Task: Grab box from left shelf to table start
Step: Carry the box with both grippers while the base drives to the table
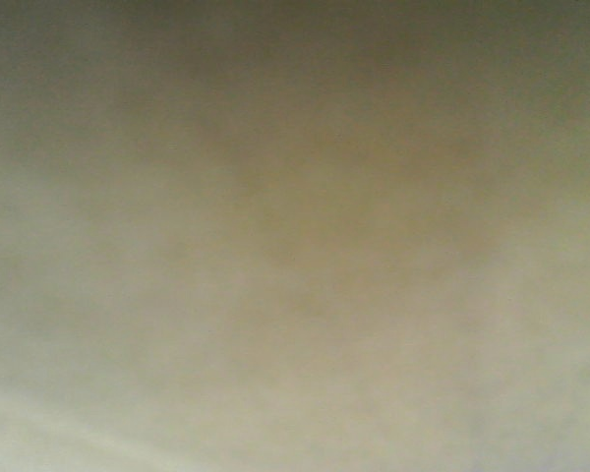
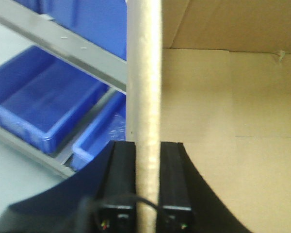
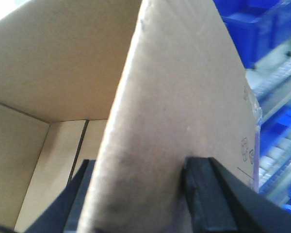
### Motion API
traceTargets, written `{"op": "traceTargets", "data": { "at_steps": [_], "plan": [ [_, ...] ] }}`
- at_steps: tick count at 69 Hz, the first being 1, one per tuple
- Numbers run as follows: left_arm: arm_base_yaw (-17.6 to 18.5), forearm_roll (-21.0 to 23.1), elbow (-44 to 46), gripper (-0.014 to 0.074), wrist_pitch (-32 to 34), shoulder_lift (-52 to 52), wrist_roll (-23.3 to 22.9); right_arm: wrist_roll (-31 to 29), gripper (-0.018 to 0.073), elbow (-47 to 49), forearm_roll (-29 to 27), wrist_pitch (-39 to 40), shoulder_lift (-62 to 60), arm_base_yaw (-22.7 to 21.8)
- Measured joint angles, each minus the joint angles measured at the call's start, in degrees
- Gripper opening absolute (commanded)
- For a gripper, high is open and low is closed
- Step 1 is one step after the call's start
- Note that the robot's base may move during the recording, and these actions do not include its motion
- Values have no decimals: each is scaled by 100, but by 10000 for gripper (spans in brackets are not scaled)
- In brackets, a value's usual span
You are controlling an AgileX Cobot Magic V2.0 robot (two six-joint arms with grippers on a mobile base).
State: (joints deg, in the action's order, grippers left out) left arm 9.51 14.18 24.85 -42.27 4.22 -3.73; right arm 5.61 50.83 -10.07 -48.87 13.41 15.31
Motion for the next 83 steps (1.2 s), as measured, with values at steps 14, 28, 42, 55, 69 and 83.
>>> {"op": "traceTargets", "data": {
  "at_steps": [14, 28, 42, 55, 69, 83],
  "plan": [
    [0, 0, 0, -99, 0, 0, 0, 0, 58, 0, 0, 0, 0, 0],
    [0, 0, 0, -99, 0, 0, 0, 0, 58, 0, 0, 0, 0, 0],
    [0, 0, 0, -99, 0, 0, 0, 0, 58, 0, 0, 0, 0, 0],
    [0, 0, 0, -99, 3, 0, 0, 0, 58, 0, 0, 0, 0, 0],
    [0, 0, 0, -99, 3, 0, 0, 0, 58, 0, 0, 0, 0, 0],
    [0, 0, 0, -99, 3, 0, 0, 0, 58, 0, 0, 0, 0, 0]
  ]
}}
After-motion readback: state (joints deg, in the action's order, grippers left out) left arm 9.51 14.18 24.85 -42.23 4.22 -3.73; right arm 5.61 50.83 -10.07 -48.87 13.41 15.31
